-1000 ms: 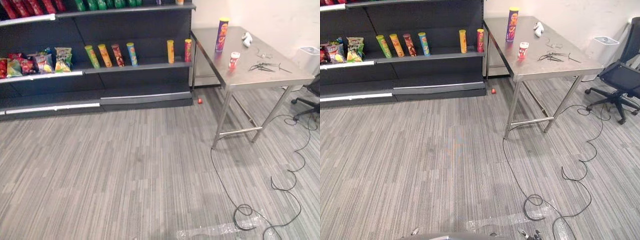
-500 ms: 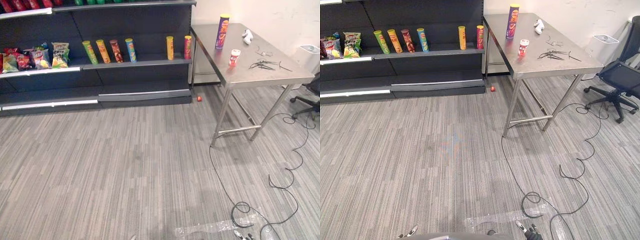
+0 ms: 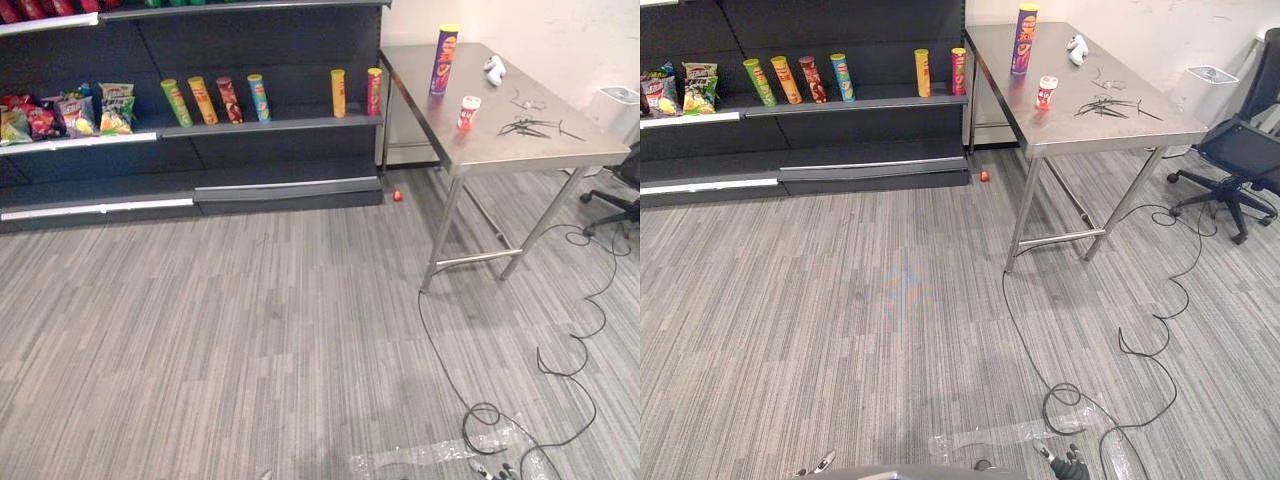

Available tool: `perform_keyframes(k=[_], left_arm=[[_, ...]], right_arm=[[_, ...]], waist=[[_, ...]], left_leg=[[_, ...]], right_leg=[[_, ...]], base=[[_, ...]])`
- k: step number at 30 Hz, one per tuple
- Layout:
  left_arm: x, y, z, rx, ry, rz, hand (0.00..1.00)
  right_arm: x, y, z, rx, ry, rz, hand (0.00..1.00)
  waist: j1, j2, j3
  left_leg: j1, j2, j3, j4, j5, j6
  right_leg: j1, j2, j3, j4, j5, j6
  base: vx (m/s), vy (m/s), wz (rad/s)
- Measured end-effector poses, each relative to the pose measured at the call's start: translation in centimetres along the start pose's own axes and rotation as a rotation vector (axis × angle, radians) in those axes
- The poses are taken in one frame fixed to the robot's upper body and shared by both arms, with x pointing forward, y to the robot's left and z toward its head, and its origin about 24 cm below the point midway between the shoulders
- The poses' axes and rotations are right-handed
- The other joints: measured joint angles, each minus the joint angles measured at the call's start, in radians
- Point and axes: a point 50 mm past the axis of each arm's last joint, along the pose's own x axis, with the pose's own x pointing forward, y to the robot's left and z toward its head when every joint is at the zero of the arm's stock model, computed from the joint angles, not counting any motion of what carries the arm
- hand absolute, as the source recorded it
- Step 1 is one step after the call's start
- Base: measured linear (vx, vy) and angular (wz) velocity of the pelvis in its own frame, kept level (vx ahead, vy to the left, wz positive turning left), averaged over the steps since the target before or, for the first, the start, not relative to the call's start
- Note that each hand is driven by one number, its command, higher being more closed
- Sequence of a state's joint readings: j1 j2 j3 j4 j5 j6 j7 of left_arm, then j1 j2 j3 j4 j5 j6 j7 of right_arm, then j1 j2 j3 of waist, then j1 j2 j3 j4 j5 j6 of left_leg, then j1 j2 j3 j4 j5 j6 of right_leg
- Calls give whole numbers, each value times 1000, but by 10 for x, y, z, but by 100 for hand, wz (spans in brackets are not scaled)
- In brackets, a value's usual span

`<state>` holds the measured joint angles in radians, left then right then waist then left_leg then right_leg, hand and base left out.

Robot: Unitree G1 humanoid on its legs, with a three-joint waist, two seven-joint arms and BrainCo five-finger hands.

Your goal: Put the gum and the chips on the shelf.

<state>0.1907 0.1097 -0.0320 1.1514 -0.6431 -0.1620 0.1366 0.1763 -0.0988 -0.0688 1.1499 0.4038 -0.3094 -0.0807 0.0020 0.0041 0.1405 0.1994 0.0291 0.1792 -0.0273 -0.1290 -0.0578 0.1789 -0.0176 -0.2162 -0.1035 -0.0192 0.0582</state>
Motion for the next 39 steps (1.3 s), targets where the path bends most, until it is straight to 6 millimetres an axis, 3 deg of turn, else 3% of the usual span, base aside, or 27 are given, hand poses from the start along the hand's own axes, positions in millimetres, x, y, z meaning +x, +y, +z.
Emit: perform_keyframes(k=[7, 10, 12, 14, 15, 18, 22, 24, 26, 27, 28, 29, 30, 32, 35, 36, 38, 39], left_arm=[[2, -1, 4, 17, 11, 14, 0], [3, -5, 10, 12, 5, 2, 0], [4, -7, 15, 5, -3, -5, 0], [4, -8, 17, -5, -7, -8, 0], [4, -7, 16, -17, -2, -2, 0], [2, -2, 4, -54, 39, 16, 0], [-1, 4, -8, -93, 64, 43, 0], [-4, 4, -18, -116, 78, 50, 0], [-7, 2, -28, -124, 108, 50, 0], [-9, 7, -33, -131, 122, 57, 0], [-9, 8, -33, -129, 122, 57, 0], [-8, 13, -30, -114, 115, 67, 0], [-5, 15, -23, -102, 98, 66, 0], [-4, 17, -17, -56, 90, 65, 0], [-3, 19, -16, -31, 93, 66, 0], [-3, 22, -16, -20, 93, 64, 0], [-4, 26, -17, 12, 100, 64, 0], [-3, 25, -14, 21, 92, 63, 0]], right_arm=[[1, 4, 6, 41, -34, 24, 0], [5, 11, 17, 42, -62, 51, 0], [6, 14, 23, 30, -83, 84, 0], [7, 14, 25, 11, -87, 109, 0], [8, 14, 26, 17, -77, 123, 0], [8, 11, 25, 28, -51, 145, 0], [7, 6, 20, 22, -32, 174, 0], [7, 1, 20, 10, -31, 171, 0], [6, -2, 18, -1, -26, 167, 0], [5, -3, 15, 0, -19, 165, 0], [5, -3, 15, -4, -17, 167, 0], [4, 1, 14, -16, -13, 189, 0], [3, 7, 11, -9, -9, 208, 0], [2, 12, 9, 4, -3, 214, 0], [0, 11, 4, 12, -7, 210, 0], [-1, 13, 5, 27, -24, 205, 0], [-2, 12, 2, 70, -21, 188, 0], [-2, 12, 1, 85, -21, 185, 0]], waist=[[-1, 4, 16], [-4, 11, 51], [-1, 7, 82], [2, 10, 97], [3, -3, 112], [2, 8, 123], [2, 15, 129], [0, 39, 142], [0, 56, 145], [1, 56, 146], [8, 54, 144], [13, 16, 128], [7, -1, 121], [2, -22, 113], [16, -38, 94], [15, -46, 88], [4, -57, 77], [3, -55, 76]], left_leg=[[-8, 6, -3, 42, -6, -8], [-117, 39, 5, 221, -71, -25], [-204, 61, 35, 400, -74, -31], [-278, 86, 39, 557, -50, -53], [-336, 99, 48, 652, -48, -52], [-374, 108, 50, 575, -73, -36], [-390, 111, -19, 301, 31, -61], [-394, 164, -56, 162, 80, -92], [-385, 195, -58, 171, 79, -93], [-371, 192, -54, 212, 135, -84], [-372, 171, -53, 243, 138, -82], [-397, 131, -57, 311, 106, -43], [-437, 106, -56, 394, 46, -23], [-451, 66, -50, 453, -14, -1], [-385, 16, -14, 401, -40, 25], [-328, -7, 0, 353, -47, 38], [-257, -27, 1, 298, -58, 57], [-233, -30, -2, 286, -69, 77]], right_leg=[[14, -2, -13, 9, -4, -2], [-67, -4, -25, 132, -70, -32], [-97, -14, -28, 206, -120, -52], [-95, -17, -24, 222, -127, -63], [-85, -28, -15, 229, -133, -71], [-70, -59, 15, 228, -135, -71], [-50, -94, 51, 228, -153, -43], [-21, -91, 68, 229, -179, -5], [23, -92, 92, 230, -207, 37], [54, -114, 114, 231, -226, 64], [59, -136, 126, 227, -234, 66], [60, -167, 140, 235, -244, 57], [49, -197, 146, 261, -244, 52], [24, -235, 169, 319, -227, 76], [-96, -281, 237, 571, -166, 77], [-170, -302, 253, 731, -72, 69], [-238, -326, 257, 886, 42, 54], [-287, -321, 243, 972, -20, 38]], base=[[-39, -19, 3], [-105, -33, 15], [-111, -46, 16], [-50, -30, -1], [-13, 17, -16], [52, 72, -28], [169, 182, -20], [239, 296, -23], [323, 385, -34], [378, 423, -48], [368, 380, -50], [427, 394, -31], [407, 376, -10], [283, 296, 7], [298, 267, -13], [365, 226, -11], [351, 117, -6], [373, 59, -17]])
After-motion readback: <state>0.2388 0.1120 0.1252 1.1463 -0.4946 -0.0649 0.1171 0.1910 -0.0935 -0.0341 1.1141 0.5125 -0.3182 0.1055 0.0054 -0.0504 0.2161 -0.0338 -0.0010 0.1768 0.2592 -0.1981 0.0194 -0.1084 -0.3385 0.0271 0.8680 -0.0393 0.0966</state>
